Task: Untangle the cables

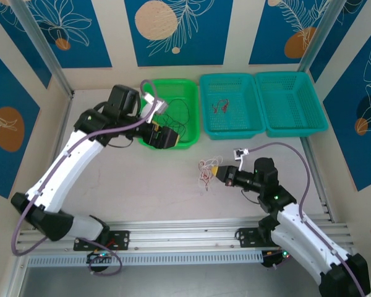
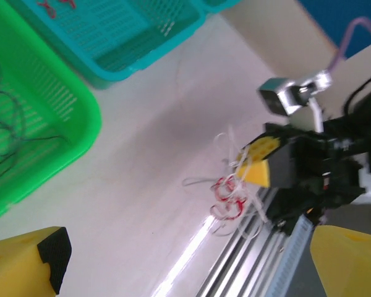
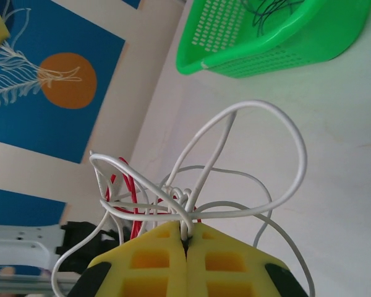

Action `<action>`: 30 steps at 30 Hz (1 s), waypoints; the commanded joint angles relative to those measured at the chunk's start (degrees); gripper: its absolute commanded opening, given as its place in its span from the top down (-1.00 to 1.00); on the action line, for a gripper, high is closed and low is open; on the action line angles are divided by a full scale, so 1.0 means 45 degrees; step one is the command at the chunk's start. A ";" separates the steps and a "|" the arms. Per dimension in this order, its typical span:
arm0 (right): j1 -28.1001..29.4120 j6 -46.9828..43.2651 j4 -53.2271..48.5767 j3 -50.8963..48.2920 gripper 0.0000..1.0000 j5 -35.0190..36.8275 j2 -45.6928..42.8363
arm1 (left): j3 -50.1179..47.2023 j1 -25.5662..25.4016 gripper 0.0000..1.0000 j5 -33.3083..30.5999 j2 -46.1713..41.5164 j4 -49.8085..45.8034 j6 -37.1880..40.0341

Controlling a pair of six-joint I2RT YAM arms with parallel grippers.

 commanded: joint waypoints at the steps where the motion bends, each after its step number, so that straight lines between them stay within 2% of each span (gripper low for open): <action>1: -0.0537 0.1607 0.2718 0.1001 1.00 -0.2469 0.1357 | -0.1882 -0.0061 -1.00 0.1616 -0.0962 0.4349 -0.2237; 5: -0.0845 0.3284 0.4819 0.1808 1.00 -0.3868 0.3228 | -0.3878 -0.0267 -0.89 0.2997 -0.1229 0.6986 -0.4429; 9: -0.0873 0.3935 0.5405 0.2727 1.00 -0.4359 0.4400 | -0.5135 -0.0536 -0.53 0.2560 -0.1417 0.7775 -0.5090; 10: -0.0878 0.4051 0.5391 0.2942 1.00 -0.4447 0.4631 | -0.5389 -0.0526 -0.38 0.2516 -0.1434 0.8093 -0.5352; 15: -0.0762 0.4202 0.5063 0.3586 1.00 -0.4749 0.5238 | -0.6181 -0.0560 0.07 0.2518 -0.1328 0.9801 -0.6326; 22: -0.0686 0.3949 0.4623 0.3730 1.00 -0.4573 0.5228 | -0.6820 -0.0559 0.14 0.2538 -0.1021 1.2055 -0.7624; 30: -0.0678 0.3944 0.4606 0.3663 1.00 -0.4440 0.5229 | -0.7001 -0.0575 0.21 0.3067 -0.0726 1.1995 -0.7470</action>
